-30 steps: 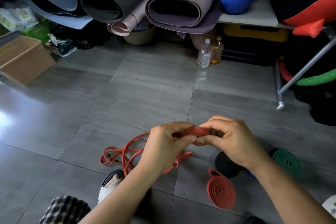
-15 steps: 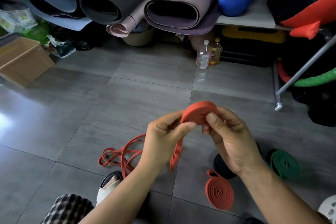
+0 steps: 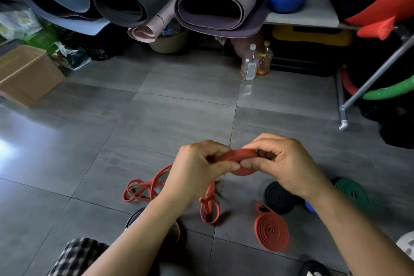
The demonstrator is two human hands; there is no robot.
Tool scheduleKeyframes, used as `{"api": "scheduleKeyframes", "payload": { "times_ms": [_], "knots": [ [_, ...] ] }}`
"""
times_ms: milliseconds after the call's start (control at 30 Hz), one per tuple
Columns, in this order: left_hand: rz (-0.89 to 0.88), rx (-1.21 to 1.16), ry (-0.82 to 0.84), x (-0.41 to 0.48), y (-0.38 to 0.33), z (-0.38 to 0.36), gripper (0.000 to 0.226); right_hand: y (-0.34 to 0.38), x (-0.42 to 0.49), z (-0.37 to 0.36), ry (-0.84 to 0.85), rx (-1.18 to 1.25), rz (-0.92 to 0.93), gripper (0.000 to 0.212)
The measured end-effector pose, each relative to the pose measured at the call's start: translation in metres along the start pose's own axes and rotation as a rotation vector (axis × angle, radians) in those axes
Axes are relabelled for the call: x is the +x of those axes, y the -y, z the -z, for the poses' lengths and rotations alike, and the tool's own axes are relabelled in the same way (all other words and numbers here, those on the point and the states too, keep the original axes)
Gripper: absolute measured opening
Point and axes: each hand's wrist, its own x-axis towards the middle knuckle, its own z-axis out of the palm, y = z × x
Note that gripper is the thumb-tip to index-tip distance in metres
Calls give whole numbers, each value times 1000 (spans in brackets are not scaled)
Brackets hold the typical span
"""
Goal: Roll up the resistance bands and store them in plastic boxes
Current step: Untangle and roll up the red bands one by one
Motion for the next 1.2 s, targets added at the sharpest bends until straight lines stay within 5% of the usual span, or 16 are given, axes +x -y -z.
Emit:
{"api": "scheduleKeyframes", "payload": {
  "times_ms": [133,367,533,700,933,1067,1200],
  "knots": [
    [14,-359,4,1,-7,5,19,1,2,-2,-96,274,10,35],
    [115,-371,46,3,-6,9,7,1,2,-1,-54,196,-42,47],
    [140,-436,100,0,-3,9,17,6,1,1,-76,272,-106,16],
    [154,-484,-29,-4,-5,-2,15,10,-2,-11,-196,477,-204,14],
    [106,-680,-23,-4,-11,-11,26,3,-1,-26,-325,661,-158,44],
    [79,-608,-106,-3,-7,-9,27,3,-8,-35,-222,624,-193,47],
    [115,-406,-67,-1,-3,-2,16,7,-5,-19,-137,498,-253,29]
  ]
}}
